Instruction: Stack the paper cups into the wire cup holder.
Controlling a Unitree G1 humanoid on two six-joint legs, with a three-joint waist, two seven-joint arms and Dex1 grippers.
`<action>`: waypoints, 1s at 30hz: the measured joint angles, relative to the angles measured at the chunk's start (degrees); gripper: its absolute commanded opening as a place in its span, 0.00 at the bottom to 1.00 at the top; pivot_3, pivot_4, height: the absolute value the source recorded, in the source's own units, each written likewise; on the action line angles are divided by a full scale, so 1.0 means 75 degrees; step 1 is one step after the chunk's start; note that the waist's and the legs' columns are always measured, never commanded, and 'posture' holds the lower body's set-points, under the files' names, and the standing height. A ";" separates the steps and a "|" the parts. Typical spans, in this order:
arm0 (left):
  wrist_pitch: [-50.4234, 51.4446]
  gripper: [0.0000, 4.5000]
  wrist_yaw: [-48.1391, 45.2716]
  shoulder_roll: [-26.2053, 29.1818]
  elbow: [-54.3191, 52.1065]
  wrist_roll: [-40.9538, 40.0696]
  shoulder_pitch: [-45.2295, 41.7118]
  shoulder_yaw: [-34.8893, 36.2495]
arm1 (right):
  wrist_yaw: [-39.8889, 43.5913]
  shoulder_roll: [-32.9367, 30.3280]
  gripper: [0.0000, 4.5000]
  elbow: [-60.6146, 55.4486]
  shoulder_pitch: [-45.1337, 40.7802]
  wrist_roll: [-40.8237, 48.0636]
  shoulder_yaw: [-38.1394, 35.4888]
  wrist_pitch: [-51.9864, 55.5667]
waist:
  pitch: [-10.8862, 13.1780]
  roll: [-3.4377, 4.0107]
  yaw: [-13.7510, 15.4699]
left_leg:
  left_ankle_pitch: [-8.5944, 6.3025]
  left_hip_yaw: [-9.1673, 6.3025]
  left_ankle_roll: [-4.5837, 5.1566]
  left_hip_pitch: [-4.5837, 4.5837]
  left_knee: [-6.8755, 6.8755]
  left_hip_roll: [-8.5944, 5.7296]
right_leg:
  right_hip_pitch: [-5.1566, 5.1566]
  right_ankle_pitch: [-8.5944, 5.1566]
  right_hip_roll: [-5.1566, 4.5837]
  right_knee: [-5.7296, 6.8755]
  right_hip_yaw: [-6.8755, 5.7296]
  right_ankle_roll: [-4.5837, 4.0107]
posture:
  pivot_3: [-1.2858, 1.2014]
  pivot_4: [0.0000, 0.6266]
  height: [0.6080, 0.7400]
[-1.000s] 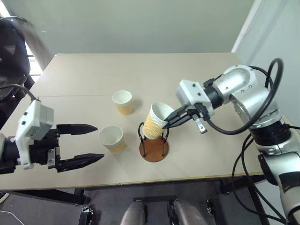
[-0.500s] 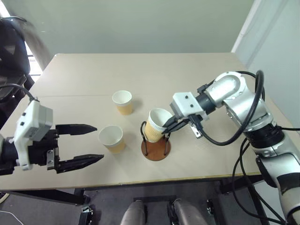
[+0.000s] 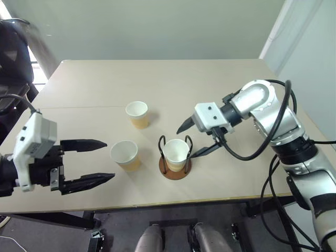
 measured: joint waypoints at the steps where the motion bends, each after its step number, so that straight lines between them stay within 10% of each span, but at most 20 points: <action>1: -0.0004 1.00 -0.0039 0.0050 0.0035 0.0028 -0.0007 0.0000 | 0.0029 -0.0100 1.00 0.0132 -0.0050 0.0000 -0.0010 -0.0036 | 0.0000 0.0000 0.0005 | 0.0000 0.0000 0.0000 -0.0001 0.0001 0.0000 | 0.0000 0.0000 0.0000 0.0000 0.0000 0.0000 | 0.52 0.24 1.00; 13: -0.1087 1.00 -0.0261 0.0465 0.0484 0.1824 0.0240 -0.1121 | 0.0535 -0.2937 1.00 0.1361 0.0329 0.2552 -0.2432 0.1650 | -0.0005 -0.0010 0.0112 | -0.0032 -0.0001 -0.0010 0.0002 -0.0007 0.0001 | 0.0002 -0.0018 0.0002 -0.0005 0.0003 -0.0006 | 0.52 0.24 1.00; 30: -0.2393 1.00 -0.0051 0.0562 0.1181 0.3119 -0.1367 -0.4071 | 0.0259 -0.3289 1.00 -0.0008 0.2103 0.4587 -0.4488 0.3159 | 0.0000 -0.0001 0.0090 | -0.0023 0.0001 0.0004 -0.0004 0.0016 -0.0003 | 0.0008 -0.0011 0.0004 -0.0007 0.0010 0.0012 | 0.52 0.24 1.00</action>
